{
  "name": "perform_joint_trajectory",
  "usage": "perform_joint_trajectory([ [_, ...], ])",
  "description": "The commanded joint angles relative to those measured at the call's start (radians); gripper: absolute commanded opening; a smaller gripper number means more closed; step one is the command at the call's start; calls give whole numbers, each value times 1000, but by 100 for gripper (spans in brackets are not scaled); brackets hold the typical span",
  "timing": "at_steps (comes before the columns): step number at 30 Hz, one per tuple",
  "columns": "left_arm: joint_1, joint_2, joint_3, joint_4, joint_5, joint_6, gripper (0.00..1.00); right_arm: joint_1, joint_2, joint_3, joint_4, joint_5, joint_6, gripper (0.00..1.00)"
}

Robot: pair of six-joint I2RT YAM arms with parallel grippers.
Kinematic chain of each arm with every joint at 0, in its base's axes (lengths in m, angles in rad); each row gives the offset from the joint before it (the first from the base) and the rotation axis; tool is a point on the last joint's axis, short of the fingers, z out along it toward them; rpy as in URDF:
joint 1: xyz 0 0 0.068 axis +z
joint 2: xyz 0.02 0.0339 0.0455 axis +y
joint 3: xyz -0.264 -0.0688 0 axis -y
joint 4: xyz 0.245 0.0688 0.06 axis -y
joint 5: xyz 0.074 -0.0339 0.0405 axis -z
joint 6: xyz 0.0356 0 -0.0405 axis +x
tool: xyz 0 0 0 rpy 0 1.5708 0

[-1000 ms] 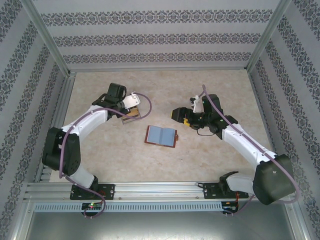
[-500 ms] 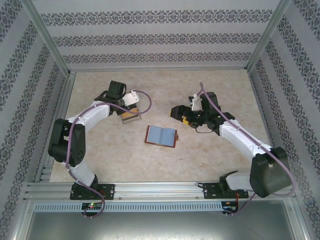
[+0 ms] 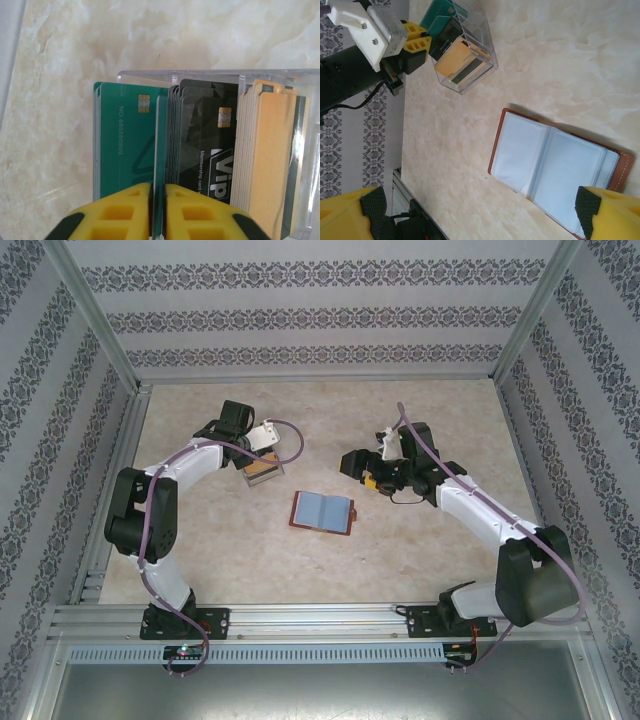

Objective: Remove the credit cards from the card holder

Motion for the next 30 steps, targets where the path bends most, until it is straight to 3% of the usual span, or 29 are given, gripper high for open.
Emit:
perform_joint_trajectory([
  [1,19,16,35,39,-20,-3,24,-8,16,31,24,-24,2,98],
  [16,57,64,93,91,-116,-77,27,-10,20,31,22,-33,6,98],
  [30,59,-87,81,-6,103,-206,37,-10,-10,7,24,-15,14,98],
])
